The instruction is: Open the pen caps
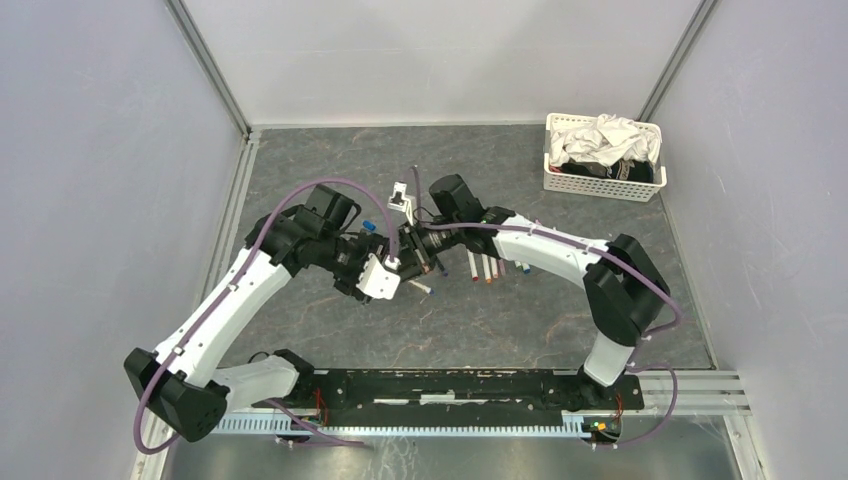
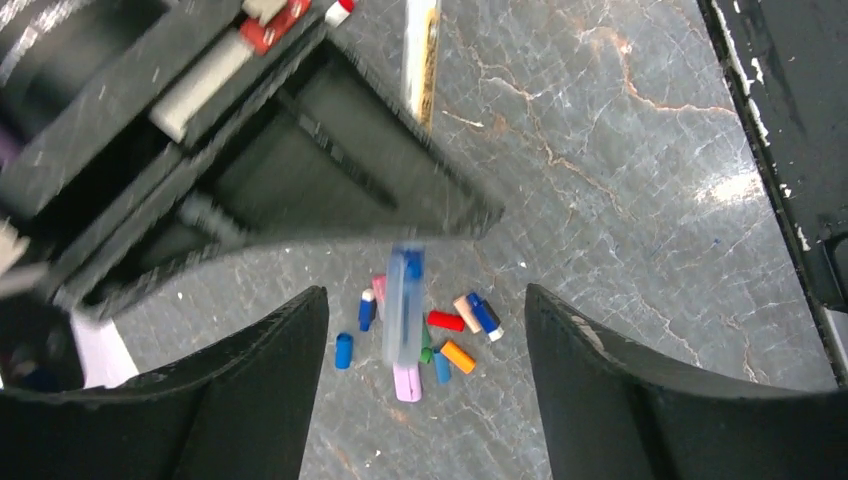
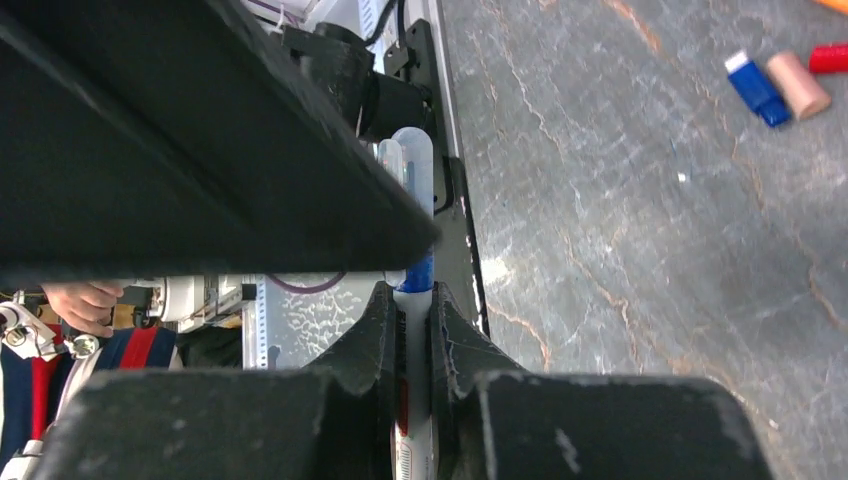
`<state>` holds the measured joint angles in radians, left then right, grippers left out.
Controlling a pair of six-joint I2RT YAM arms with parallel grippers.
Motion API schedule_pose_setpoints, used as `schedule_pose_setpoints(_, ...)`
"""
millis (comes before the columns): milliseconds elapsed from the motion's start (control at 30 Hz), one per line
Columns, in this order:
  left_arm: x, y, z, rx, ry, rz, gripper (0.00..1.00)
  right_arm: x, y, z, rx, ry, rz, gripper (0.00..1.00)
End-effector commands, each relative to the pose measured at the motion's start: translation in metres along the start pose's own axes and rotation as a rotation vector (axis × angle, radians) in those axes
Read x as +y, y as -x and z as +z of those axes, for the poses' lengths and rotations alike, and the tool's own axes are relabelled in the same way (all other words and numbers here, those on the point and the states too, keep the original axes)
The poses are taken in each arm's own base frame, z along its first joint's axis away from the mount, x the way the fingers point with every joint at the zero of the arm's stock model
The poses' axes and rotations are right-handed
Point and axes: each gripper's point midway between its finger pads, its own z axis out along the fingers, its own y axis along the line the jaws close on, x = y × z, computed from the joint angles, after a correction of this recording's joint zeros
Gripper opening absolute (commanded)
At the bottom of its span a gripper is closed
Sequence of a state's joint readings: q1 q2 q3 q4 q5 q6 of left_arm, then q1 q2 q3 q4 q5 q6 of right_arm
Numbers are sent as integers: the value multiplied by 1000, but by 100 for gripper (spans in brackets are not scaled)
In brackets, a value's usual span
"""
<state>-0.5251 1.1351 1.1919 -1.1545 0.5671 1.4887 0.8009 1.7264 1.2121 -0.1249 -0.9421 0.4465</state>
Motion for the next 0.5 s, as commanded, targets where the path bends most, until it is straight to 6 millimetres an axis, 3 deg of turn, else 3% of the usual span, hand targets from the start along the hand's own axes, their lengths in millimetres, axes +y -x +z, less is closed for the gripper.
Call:
schedule_pose_setpoints(0,2,7,10,-36,13,-59,73,13,22,9,-1,39,-55,0)
schedule_pose_setpoints(133,4,0,14,-7,5,-59,54,16,31,15,2,50,-67,0)
schedule_pose_setpoints(233,3,-6,16,17,-4,-54,29,17,33,18,11,52,-76,0)
schedule_pose_setpoints(300,2,-10,16,35,-9,-44,8,17,30,17,19,50,-80,7)
schedule_pose_setpoints(333,1,-12,16,47,-12,-38,3,15,27,16,25,47,-76,10)
schedule_pose_setpoints(467,-1,-16,15,67,-6,-15,2,9,14,9,52,47,-43,29)
